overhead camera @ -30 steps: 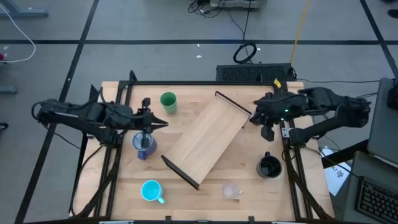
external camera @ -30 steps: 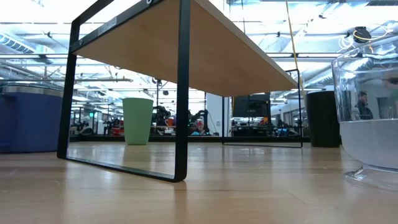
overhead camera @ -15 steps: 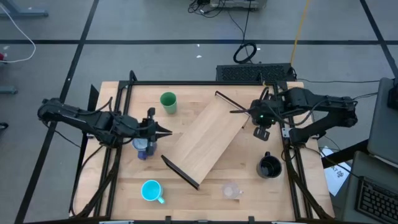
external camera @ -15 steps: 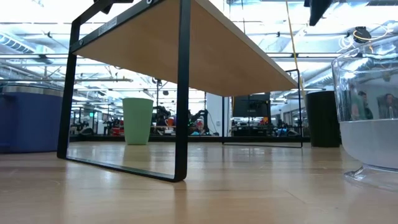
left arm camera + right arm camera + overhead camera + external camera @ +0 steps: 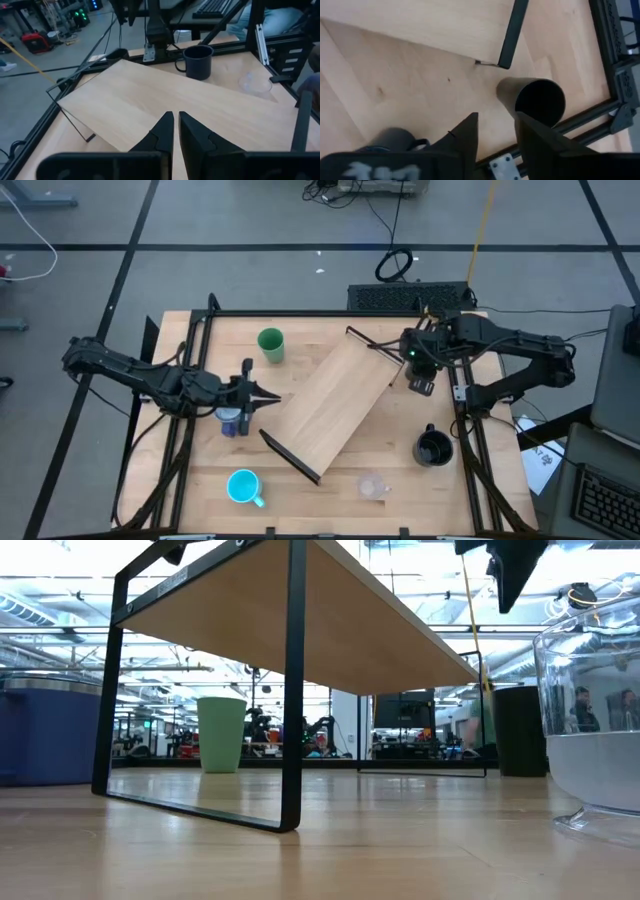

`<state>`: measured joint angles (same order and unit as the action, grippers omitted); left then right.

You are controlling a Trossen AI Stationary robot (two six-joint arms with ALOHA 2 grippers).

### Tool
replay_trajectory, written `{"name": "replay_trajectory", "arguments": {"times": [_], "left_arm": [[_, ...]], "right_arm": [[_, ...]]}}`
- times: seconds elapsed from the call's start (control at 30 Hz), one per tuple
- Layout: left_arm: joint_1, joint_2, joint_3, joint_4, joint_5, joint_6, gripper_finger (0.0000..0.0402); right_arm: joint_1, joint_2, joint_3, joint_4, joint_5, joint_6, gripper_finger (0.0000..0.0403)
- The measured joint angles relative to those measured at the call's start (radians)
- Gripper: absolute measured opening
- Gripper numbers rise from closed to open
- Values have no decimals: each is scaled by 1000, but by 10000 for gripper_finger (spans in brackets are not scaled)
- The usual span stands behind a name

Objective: Stack small to large cups/mugs on shelf
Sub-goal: Put the black cup on the shelf

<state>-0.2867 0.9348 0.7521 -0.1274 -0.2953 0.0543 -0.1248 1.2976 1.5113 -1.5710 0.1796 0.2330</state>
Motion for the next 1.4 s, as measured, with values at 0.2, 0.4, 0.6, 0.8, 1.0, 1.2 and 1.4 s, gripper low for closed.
{"name": "replay_trajectory", "arguments": {"times": [0.2, 0.4, 0.6, 0.8, 1.0, 1.2, 1.4], "left_arm": [[0, 8, 0, -2, 3, 1, 31], [0, 8, 0, -9, 4, 3, 31], [0, 8, 0, -20, 5, 10, 31], [0, 8, 0, -27, 7, 12, 31], [0, 8, 0, -28, 9, 11, 31], [0, 8, 1, -28, 9, 11, 31], [0, 8, 1, -28, 9, 11, 31]], "right_arm": [[-12, 0, -56, 0, 0, -118, 156], [-12, 0, -147, 1, -1, -152, 166], [-12, 0, -240, 57, 0, -174, 181], [-49, -20, -309, 144, 1, -205, 194], [-129, -69, -370, 215, 2, -255, 194], [-212, -86, -417, 285, 3, -322, 190], [-284, -86, -430, 309, 0, -363, 179]]}}
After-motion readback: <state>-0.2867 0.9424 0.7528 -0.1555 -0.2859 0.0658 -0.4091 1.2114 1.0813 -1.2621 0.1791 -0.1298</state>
